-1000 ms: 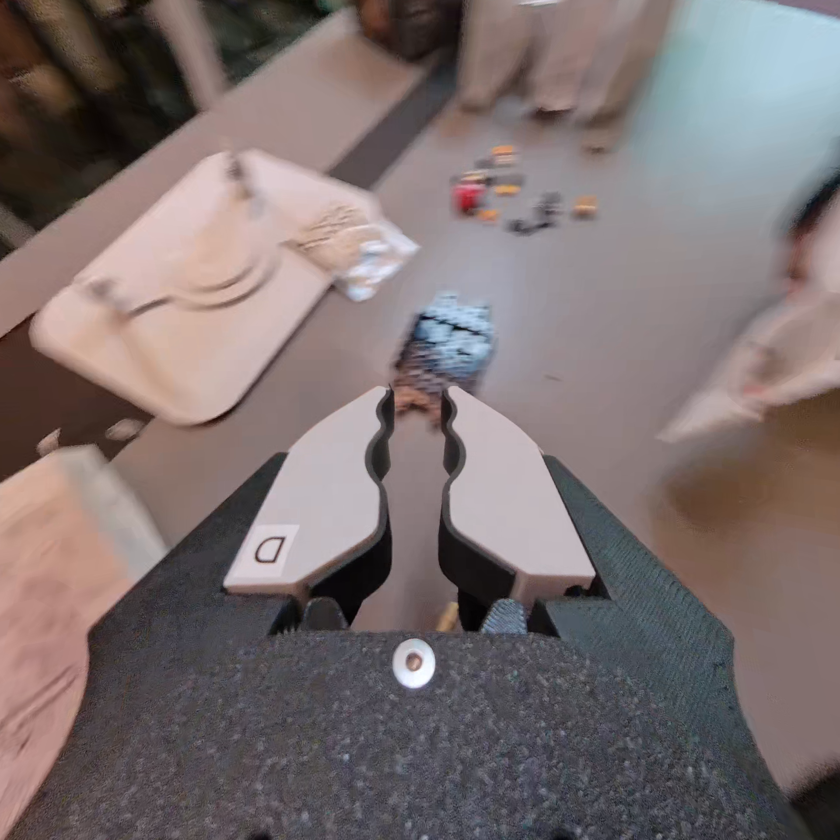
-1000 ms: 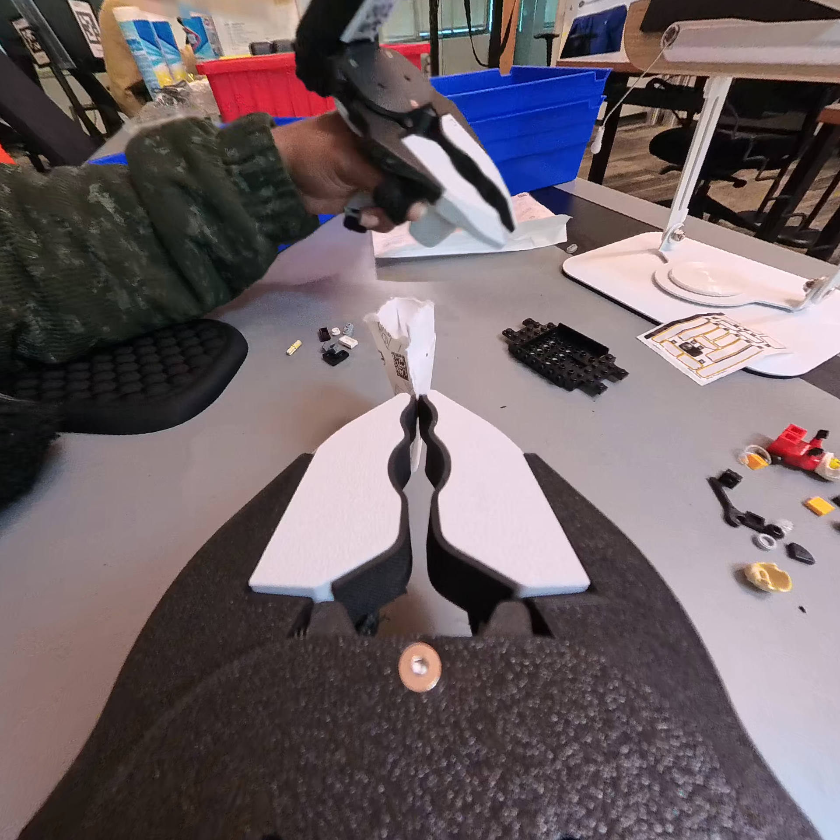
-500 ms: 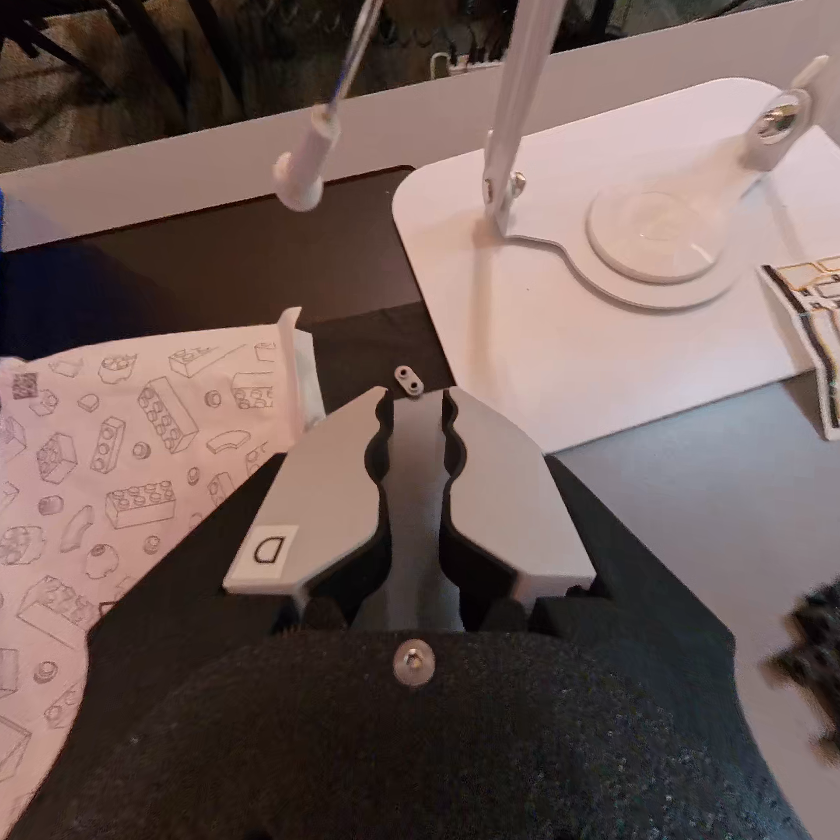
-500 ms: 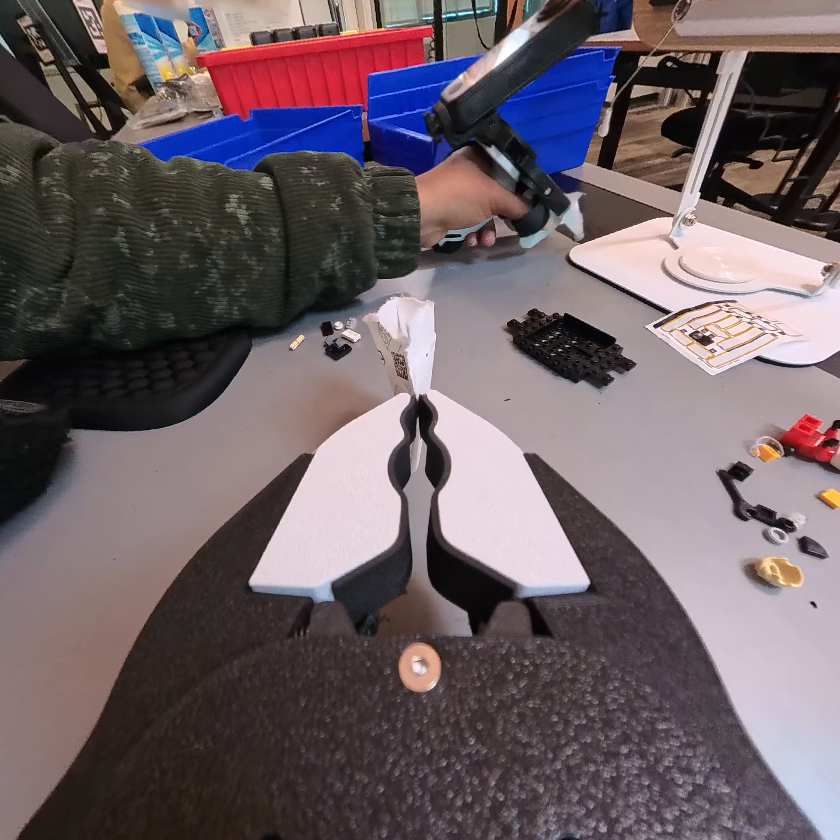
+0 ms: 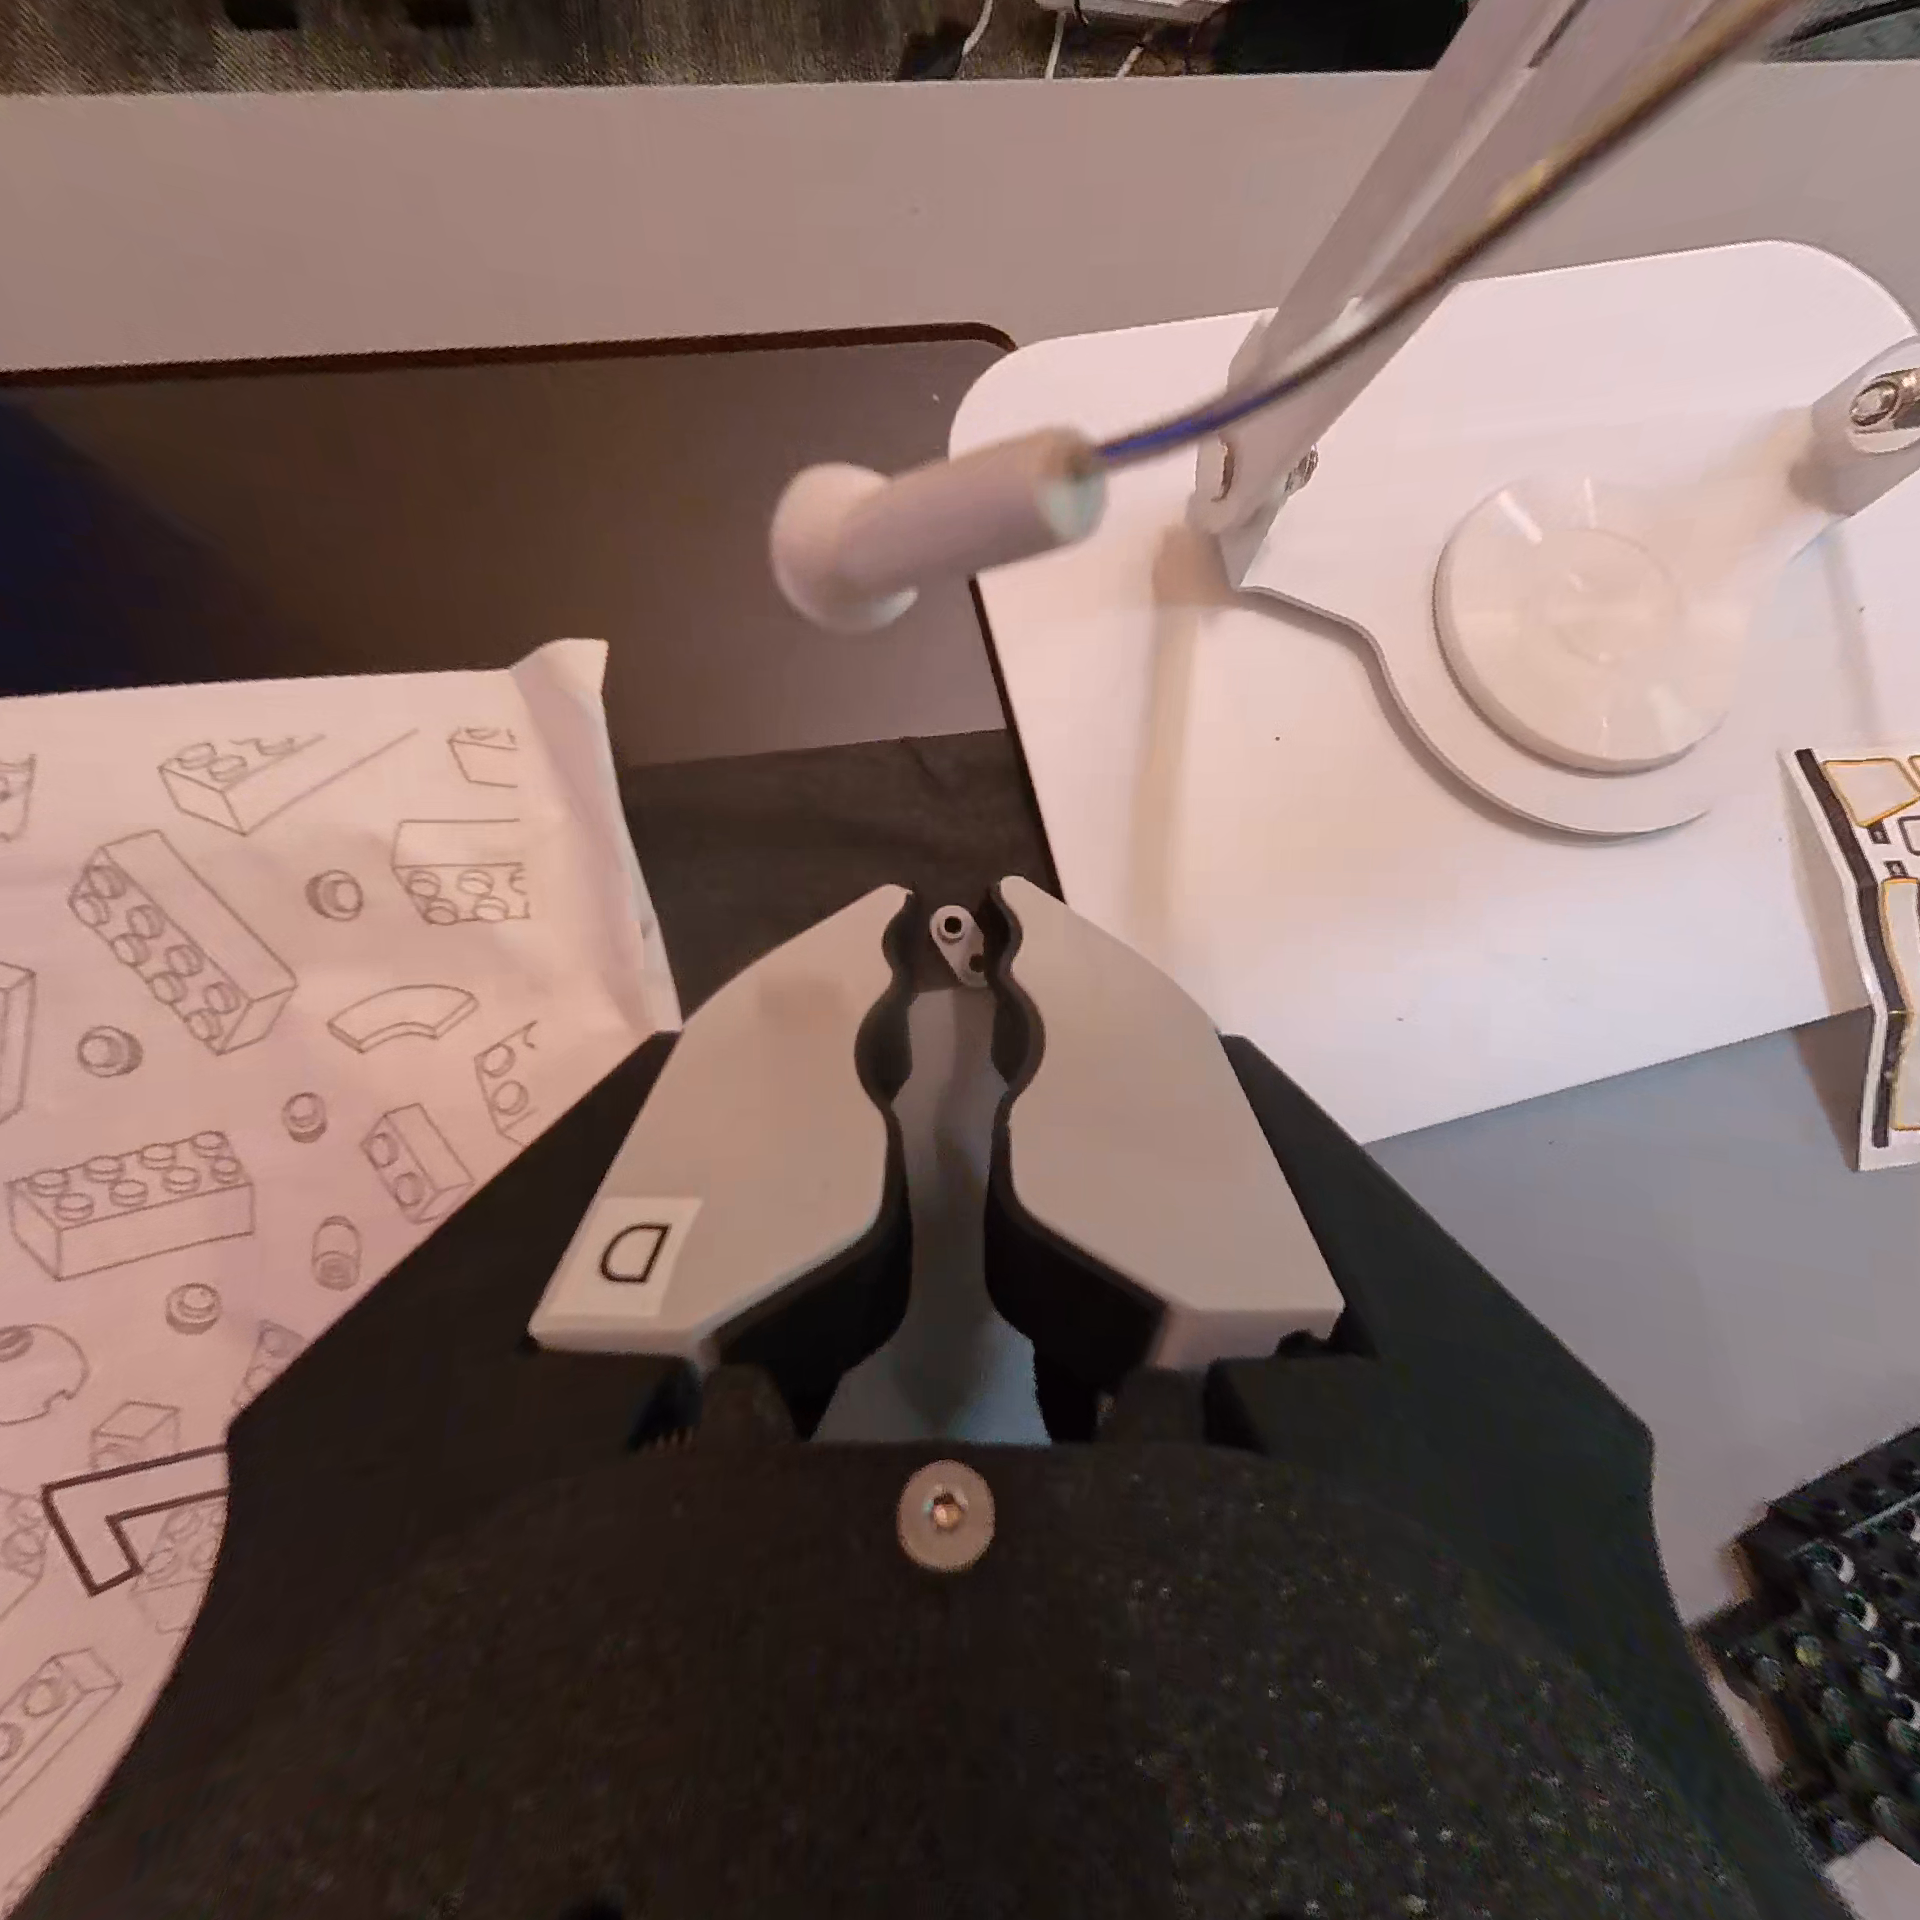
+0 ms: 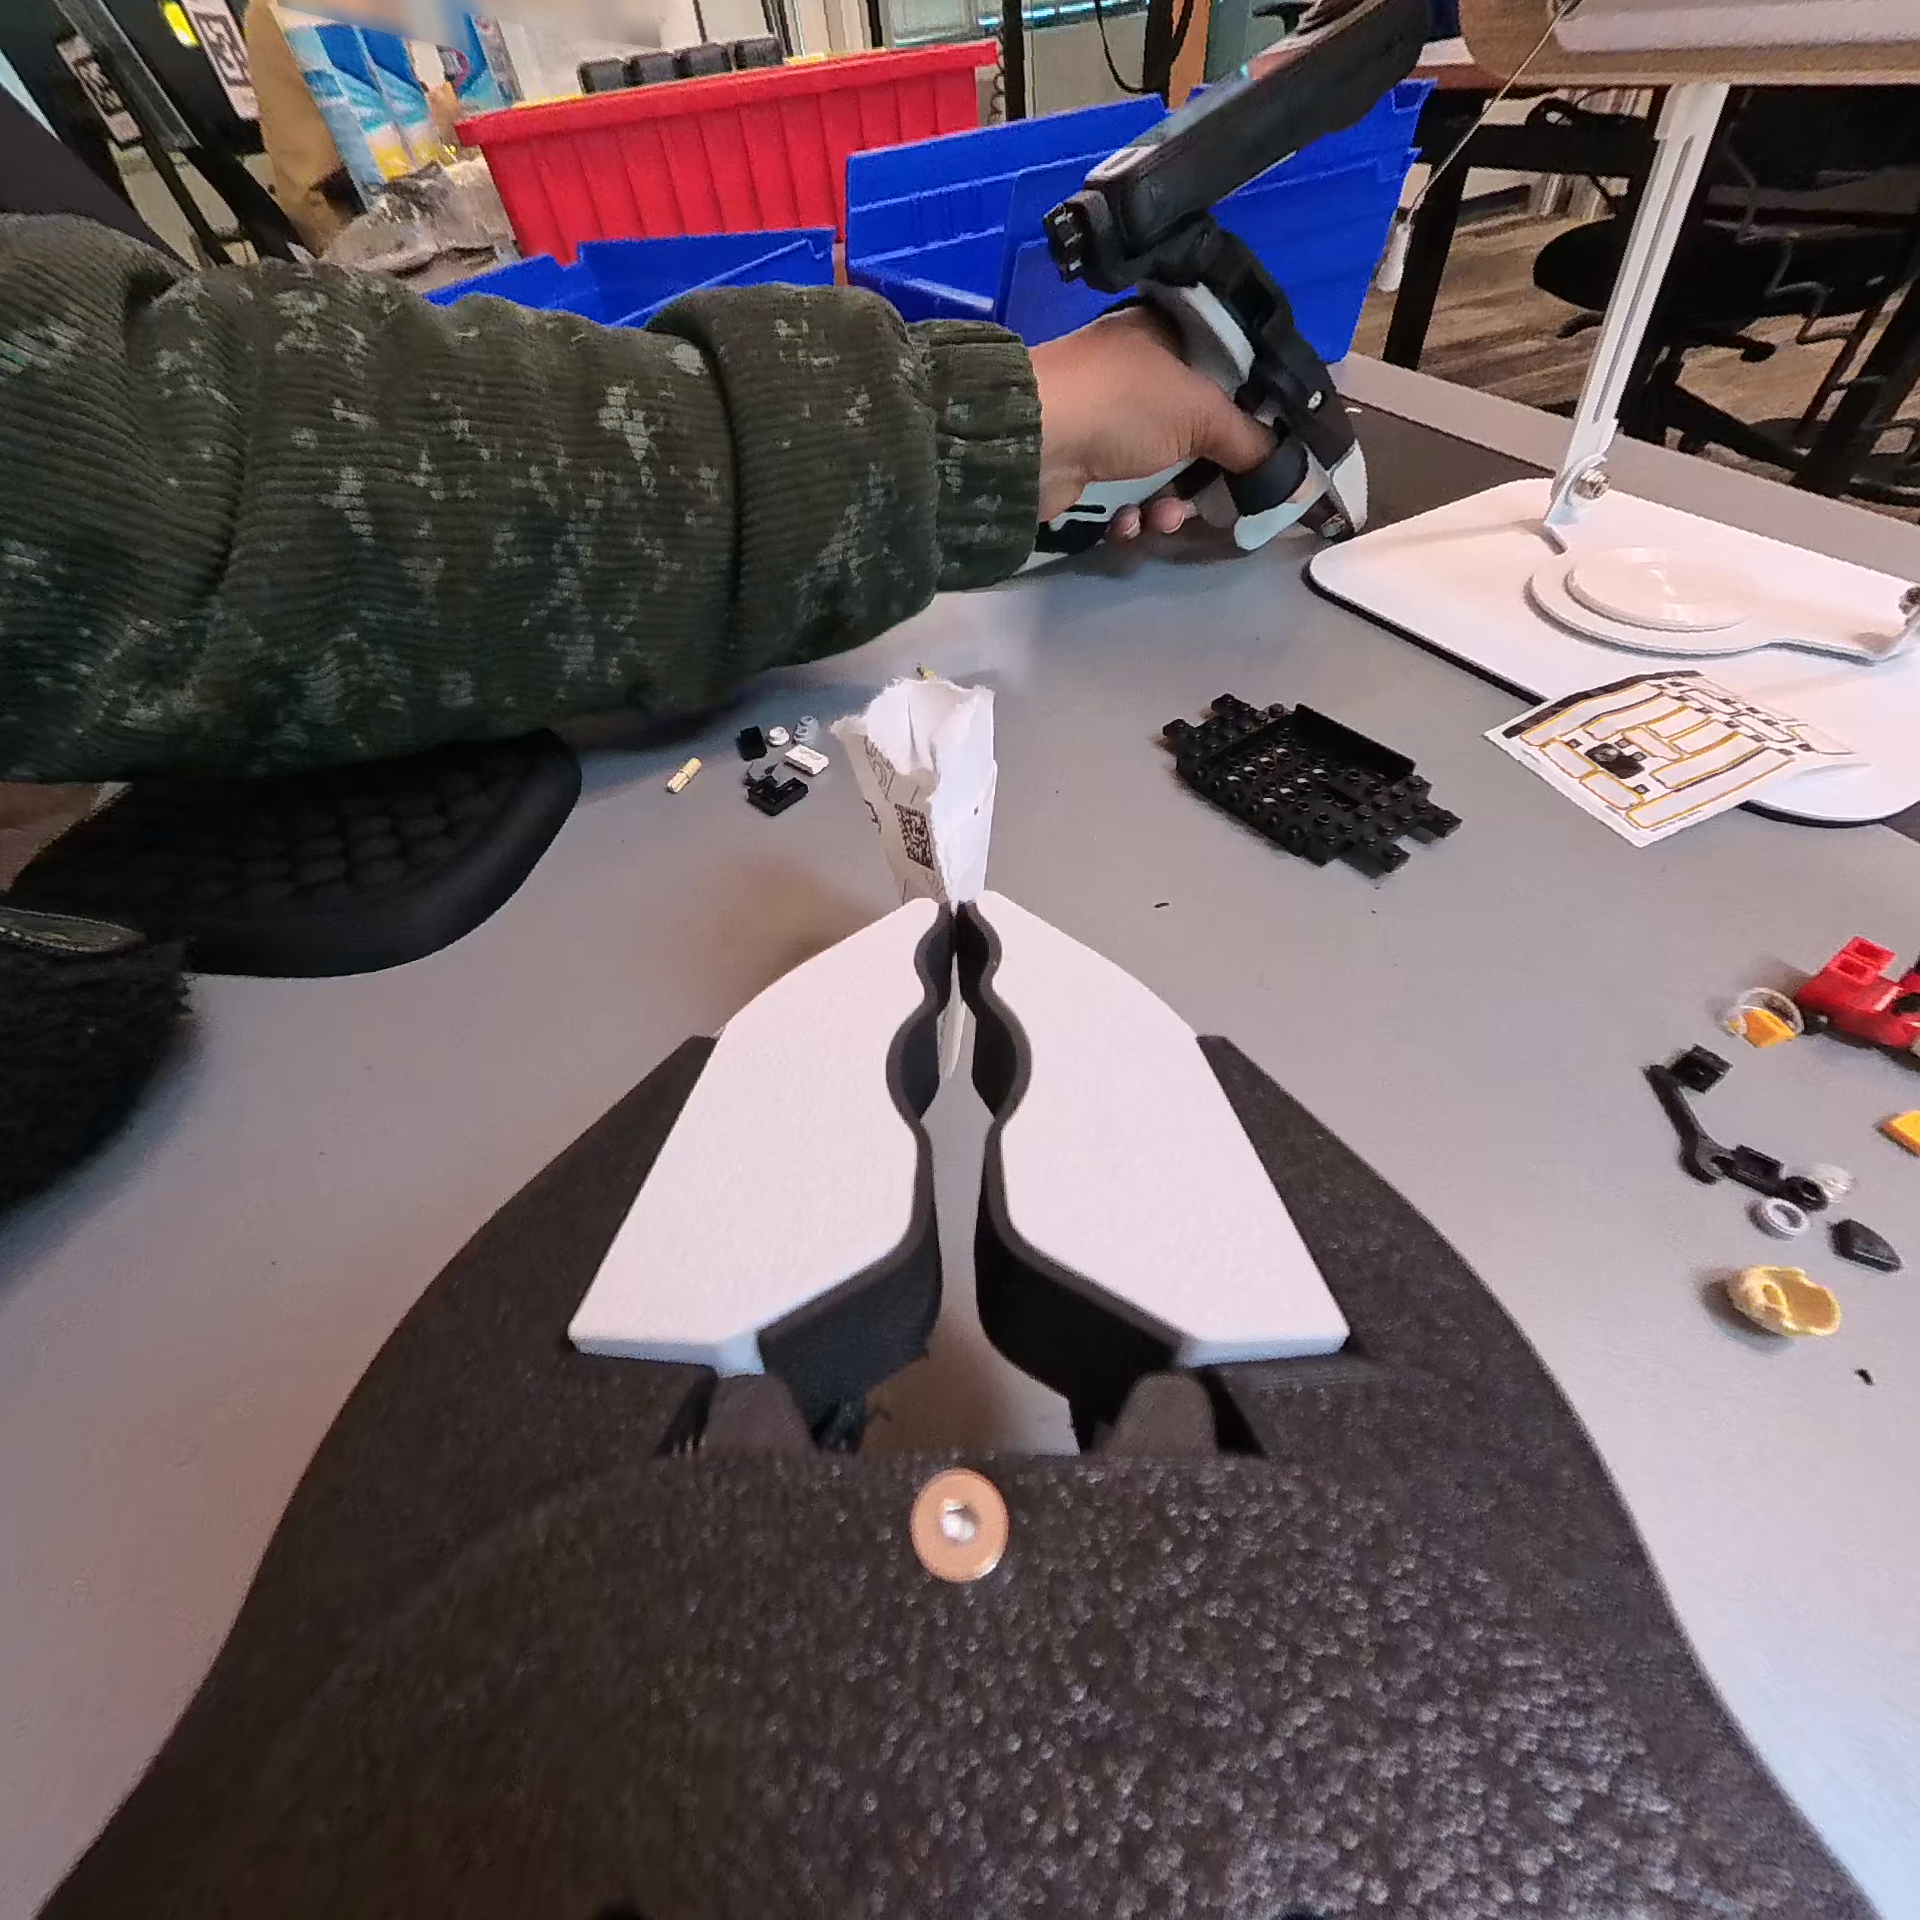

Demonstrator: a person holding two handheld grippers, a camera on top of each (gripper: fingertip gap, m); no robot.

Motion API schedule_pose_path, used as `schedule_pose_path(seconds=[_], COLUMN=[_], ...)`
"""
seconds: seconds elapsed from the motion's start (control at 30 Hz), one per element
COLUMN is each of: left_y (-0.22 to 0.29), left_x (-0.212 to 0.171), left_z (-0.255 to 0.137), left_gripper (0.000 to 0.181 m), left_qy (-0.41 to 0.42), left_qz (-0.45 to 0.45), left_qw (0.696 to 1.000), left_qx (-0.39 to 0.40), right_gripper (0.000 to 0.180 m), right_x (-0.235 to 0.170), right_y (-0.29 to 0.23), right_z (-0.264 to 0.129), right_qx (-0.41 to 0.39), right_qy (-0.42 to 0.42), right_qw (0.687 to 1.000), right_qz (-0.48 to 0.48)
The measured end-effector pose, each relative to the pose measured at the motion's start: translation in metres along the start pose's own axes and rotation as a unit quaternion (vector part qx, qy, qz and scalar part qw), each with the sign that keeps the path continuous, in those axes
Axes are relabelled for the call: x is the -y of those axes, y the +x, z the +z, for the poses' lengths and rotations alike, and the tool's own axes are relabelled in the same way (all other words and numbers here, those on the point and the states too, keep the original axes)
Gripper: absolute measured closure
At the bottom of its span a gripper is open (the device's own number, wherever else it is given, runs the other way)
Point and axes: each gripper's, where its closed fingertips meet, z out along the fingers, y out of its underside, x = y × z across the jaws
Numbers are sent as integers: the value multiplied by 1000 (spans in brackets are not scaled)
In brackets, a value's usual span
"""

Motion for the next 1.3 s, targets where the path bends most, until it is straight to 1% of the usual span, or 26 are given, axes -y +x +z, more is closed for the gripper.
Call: schedule_pose_path(seconds=[0.2, 0.33, 0.47, 0.57, 0.63, 0.7, 0.83, 0.9, 0.97, 1.03, 1.1, 1.2, 1.3], left_y=[0, 3, 21, 51, 77, 107, 187, 215, 232, 238, 235, 234, 228], left_x=[-3, -7, -12, -31, -47, -64, -98, -114, -126, -136, -137, -140, -141], left_z=[-2, -9, -35, -66, -94, -128, -207, -234, -246, -246, -242, -246, -242], left_gripper=[175, 176, 176, 176, 176, 176, 176, 176, 175, 175, 171, 164, 163], left_qy=[-11, -17, 7, 22, 43, 71, 123, 146, 156, 153, 149, 141, 141], left_qz=[-27, -29, -32, -1, 56, 128, 215, 251, 275, 299, 309, 299, 308], left_qw=[999, 999, 995, 985, 973, 954, 885, 856, 839, 832, 836, 828, 831], left_qx=[-16, -29, -92, -168, -218, -260, -394, -428, -442, -441, -430, -453, -442], right_gripper=[179, 179, 179, 179, 179, 179, 179, 179, 179, 179, 179, 179, 179], right_x=[1, 2, 2, 1, -1, -3, -7, -7, -5, -1, 3, 8, 9], right_y=[-1, -1, 0, 2, 2, 0, -9, -14, -20, -23, -24, -21, -18], right_z=[-1, -1, -1, -1, 0, 2, 8, 9, 10, 9, 7, 4, 2], right_qx=[-1, -1, -5, -10, -10, -9, 1, 8, 16, 22, 23, 18, 16], right_qy=[0, 1, 1, -3, -7, -13, -23, -23, -16, -6, 7, 21, 28], right_qw=[1000, 1000, 1000, 1000, 1000, 1000, 1000, 999, 999, 999, 999, 999, 999], right_qz=[-4, -5, -7, -6, -5, -8, -15, -23, -28, -31, -33, -32, -27])
